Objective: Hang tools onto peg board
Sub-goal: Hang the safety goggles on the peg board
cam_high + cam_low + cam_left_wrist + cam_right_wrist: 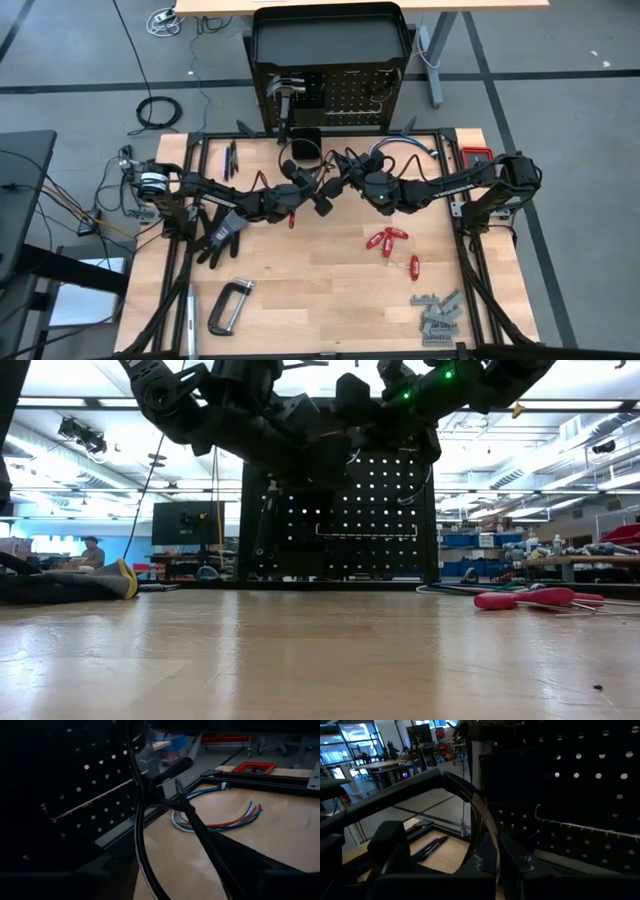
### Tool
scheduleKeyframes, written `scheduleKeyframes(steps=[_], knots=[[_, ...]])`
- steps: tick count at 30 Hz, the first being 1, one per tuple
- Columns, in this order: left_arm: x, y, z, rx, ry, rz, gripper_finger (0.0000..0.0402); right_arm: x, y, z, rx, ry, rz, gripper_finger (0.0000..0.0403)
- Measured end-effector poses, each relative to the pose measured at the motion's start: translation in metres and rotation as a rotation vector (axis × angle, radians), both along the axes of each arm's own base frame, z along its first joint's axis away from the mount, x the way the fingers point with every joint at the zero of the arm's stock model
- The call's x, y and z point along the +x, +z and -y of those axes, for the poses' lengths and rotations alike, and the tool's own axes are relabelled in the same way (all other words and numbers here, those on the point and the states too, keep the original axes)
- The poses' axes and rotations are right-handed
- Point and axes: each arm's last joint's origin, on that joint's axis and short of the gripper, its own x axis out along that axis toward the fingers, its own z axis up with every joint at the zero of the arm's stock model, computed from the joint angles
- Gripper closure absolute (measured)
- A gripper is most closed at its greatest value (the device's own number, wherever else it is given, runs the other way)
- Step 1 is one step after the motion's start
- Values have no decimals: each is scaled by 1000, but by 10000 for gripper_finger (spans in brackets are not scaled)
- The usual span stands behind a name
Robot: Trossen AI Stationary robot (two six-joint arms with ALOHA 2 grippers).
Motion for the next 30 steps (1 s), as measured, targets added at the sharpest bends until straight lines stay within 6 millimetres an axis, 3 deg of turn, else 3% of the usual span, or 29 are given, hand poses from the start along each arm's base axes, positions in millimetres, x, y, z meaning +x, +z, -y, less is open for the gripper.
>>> scheduleKeyframes(steps=[8, 20, 30], knots=[[-1, -1, -1, 36, 32, -44, 192, -1, -4, 5, 39, -21, -2, 388], [-2, 3, -3, 172, 61, -153, 122, -2, -6, 10, 73, -43, 15, 389], [-2, 5, -6, 231, 78, -203, 128, 0, -2, 27, 204, -90, 151, 389]])
